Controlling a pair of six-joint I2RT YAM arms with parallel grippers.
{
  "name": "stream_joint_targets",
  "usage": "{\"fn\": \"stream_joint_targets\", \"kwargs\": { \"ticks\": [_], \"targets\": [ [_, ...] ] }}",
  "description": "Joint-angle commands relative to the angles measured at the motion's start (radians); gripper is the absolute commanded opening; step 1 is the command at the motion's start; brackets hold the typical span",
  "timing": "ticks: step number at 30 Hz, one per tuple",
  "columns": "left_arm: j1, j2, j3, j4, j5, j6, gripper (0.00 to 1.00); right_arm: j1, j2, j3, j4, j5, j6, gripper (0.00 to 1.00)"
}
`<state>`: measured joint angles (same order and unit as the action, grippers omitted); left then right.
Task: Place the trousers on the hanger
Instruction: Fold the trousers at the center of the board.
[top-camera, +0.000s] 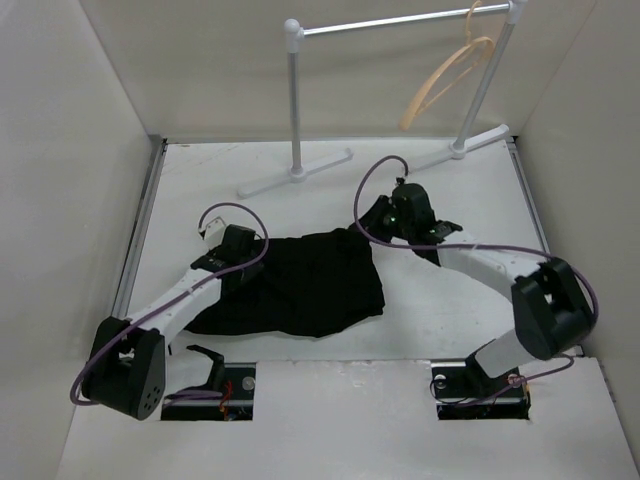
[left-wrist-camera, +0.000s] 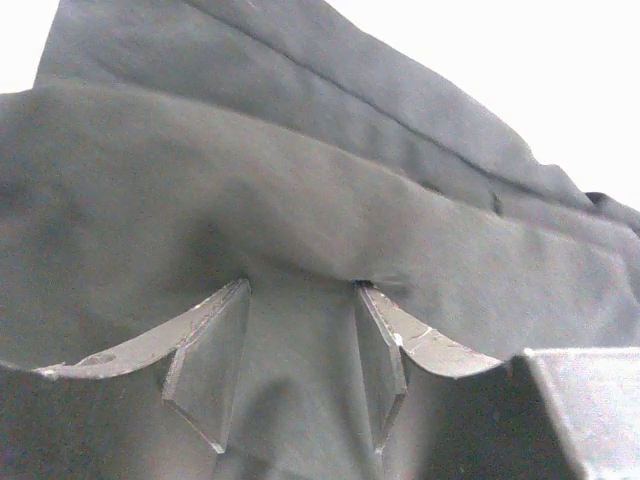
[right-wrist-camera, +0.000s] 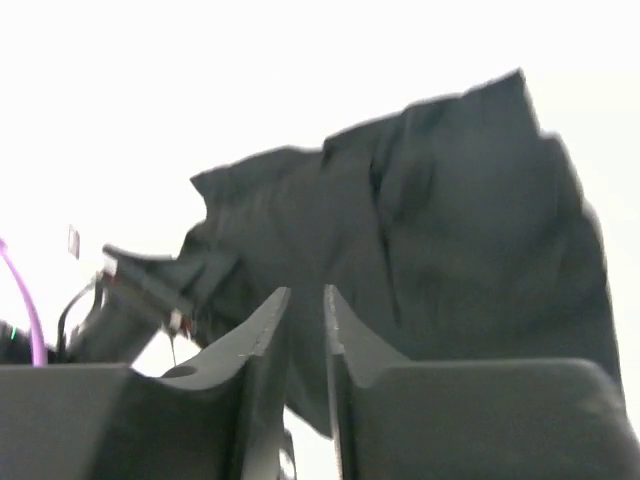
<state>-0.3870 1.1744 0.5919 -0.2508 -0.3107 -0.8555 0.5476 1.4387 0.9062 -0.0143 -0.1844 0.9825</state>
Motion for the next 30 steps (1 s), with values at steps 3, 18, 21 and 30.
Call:
{"fn": "stream_joint_targets", "kwargs": {
  "ticks": [3,18,21,30],
  "targets": [
    [0.092,0.065,0.013,0.021,0.059,0.081,0.44,-0.057,0.245,0.074,0.082,-0.015,0.034,0.19],
    [0.129,0.076,0.123,0.016,0.082,0.116,0.52,-0.123,0.136,0.148,0.025,0.031,0.019,0.50],
    [0.107,0.028,0.149,-0.016,0.079,0.113,0.54,-0.079,0.001,0.006,0.013,0.030,0.018,0.42],
    [0.072,-0.062,0.154,-0.044,0.074,0.102,0.54,0.111,-0.100,-0.306,0.034,0.117,0.140,0.20]
  ]
}}
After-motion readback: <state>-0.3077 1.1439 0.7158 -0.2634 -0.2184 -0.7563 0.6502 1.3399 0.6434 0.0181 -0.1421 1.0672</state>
